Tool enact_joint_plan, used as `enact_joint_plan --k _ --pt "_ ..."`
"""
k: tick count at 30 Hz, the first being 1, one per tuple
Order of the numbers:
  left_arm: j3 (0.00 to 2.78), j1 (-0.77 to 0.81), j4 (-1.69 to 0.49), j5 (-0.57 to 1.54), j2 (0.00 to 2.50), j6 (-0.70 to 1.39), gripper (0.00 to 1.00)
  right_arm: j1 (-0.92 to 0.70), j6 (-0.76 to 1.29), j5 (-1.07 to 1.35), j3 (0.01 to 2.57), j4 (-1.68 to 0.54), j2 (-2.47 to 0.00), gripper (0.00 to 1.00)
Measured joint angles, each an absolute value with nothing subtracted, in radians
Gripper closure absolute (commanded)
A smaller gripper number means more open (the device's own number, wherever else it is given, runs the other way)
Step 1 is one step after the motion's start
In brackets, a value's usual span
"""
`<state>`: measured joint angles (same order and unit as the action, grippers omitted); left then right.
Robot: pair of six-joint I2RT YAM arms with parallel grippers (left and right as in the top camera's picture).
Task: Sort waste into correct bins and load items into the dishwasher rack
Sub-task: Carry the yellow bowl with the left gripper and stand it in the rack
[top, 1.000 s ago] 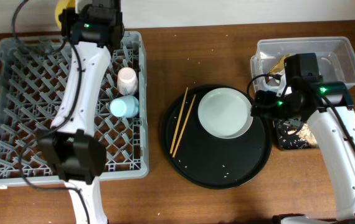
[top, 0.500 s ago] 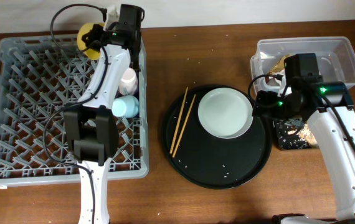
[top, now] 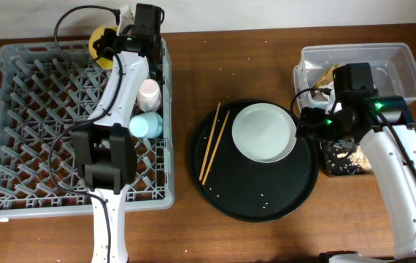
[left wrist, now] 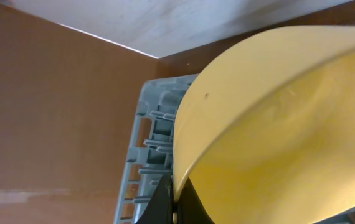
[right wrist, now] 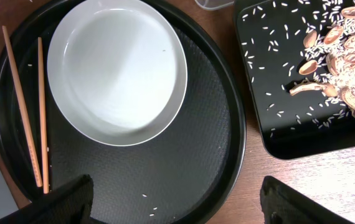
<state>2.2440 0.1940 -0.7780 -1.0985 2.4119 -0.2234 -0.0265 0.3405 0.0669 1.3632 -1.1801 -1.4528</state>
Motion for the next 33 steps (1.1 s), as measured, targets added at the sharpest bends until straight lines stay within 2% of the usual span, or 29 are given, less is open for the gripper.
enact_joint_plan --k 3,6,7,8,9,10,12,18,24,29,33 --pt "2.244 0.195 -0.789 -1.229 2.431 -0.221 1.0 -0.027 0.34 0.067 1.363 -1.179 -1.453 0.13" --pt "2.242 0.213 -0.793 -1.258 2.441 -0.221 0.99 -0.027 0.341 0.067 1.363 -1.178 -1.453 0.13" --pt "2.242 0.223 -0.802 -1.245 2.441 -0.221 0.71 -0.027 0.341 0.067 1.363 -1.177 -1.453 0.13" --pt "2.246 0.236 -0.833 -1.201 2.439 -0.217 0.53 -0.027 0.341 0.063 1.363 -1.177 -1.453 0.13" --pt "2.248 0.244 -0.855 -1.179 2.439 -0.217 0.46 -0.027 0.341 0.063 1.363 -1.176 -1.453 0.13" --pt "2.247 0.249 -0.88 -1.121 2.439 -0.224 0.44 -0.027 0.341 0.06 1.363 -1.176 -1.453 0.13" --pt "2.246 0.249 -0.904 -1.084 2.44 -0.224 1.0 -0.027 0.341 0.06 1.363 -1.177 -1.453 0.13" --pt "2.274 0.246 -0.89 -1.171 2.432 -0.24 1.0 -0.027 0.341 0.06 1.363 -1.177 -1.453 0.13" --pt "2.276 0.258 -0.818 -1.36 2.468 -0.274 1.0 -0.027 0.341 0.041 1.363 -1.177 -1.453 0.13" --pt "2.283 0.309 -0.994 -1.368 2.469 -0.268 1.0 -0.027 0.341 0.037 1.363 -1.177 -1.453 0.13" --pt "2.285 0.27 -1.003 -1.371 2.469 -0.231 1.0 -0.027 0.34 0.023 1.363 -1.177 -1.453 0.12"
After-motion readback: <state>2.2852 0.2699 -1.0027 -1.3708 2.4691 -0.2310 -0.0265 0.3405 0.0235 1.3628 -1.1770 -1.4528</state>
